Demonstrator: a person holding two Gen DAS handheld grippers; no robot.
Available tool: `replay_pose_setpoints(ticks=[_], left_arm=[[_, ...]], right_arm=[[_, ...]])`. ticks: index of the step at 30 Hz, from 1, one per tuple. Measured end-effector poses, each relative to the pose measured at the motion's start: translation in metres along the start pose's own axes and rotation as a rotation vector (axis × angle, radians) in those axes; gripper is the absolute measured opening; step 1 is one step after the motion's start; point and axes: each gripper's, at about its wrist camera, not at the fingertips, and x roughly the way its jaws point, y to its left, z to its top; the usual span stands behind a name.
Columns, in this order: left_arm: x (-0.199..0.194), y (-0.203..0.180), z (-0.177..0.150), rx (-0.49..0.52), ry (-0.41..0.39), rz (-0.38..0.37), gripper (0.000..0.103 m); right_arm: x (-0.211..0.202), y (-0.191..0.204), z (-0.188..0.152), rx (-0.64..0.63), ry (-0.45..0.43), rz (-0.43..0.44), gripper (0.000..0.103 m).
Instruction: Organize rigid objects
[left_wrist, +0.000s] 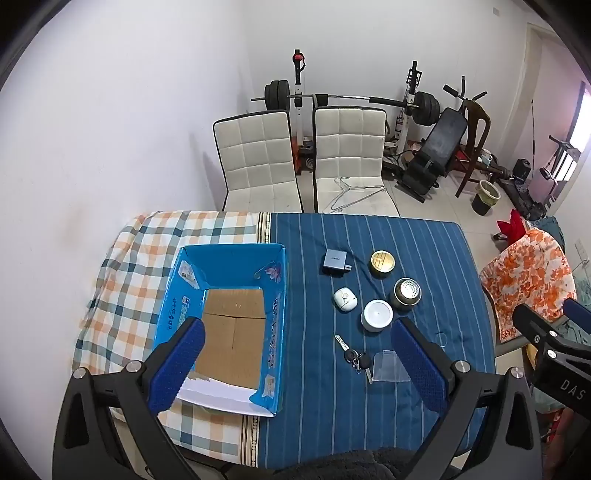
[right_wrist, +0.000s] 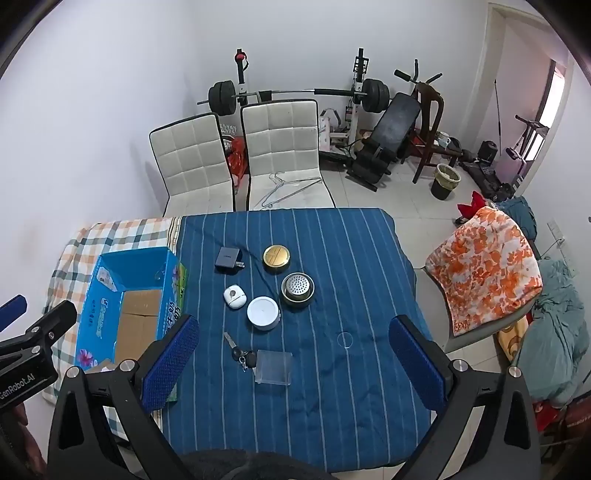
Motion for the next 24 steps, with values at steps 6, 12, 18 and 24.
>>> replay_pose_setpoints(ticks=[6,12,18,24], left_arm=[[-0.002,-0.002,0.002,0.008,-0.026,0.016,0.103],[-0.005,-0.003,0.009,0.009,-0.025,0.013,0.103],[-0.021,-0.003,0.013,0.014,-0.051,0.012,0.103],[-0.029,-0.008,0.015,0.01,-0.058,0.008,0.103]], right_arm=[[-0.002,0.001,0.0,0.0,-0.01,-0.001,0.103],[-0.007,-0.001,0.003,0.001,-0.014,-0.003,0.103],[-0.015,0.007,0.012,-0.006,-0.028,0.007,0.103],[-0.031,0.01,0.017,0.001,-0.032,0.039,0.103]])
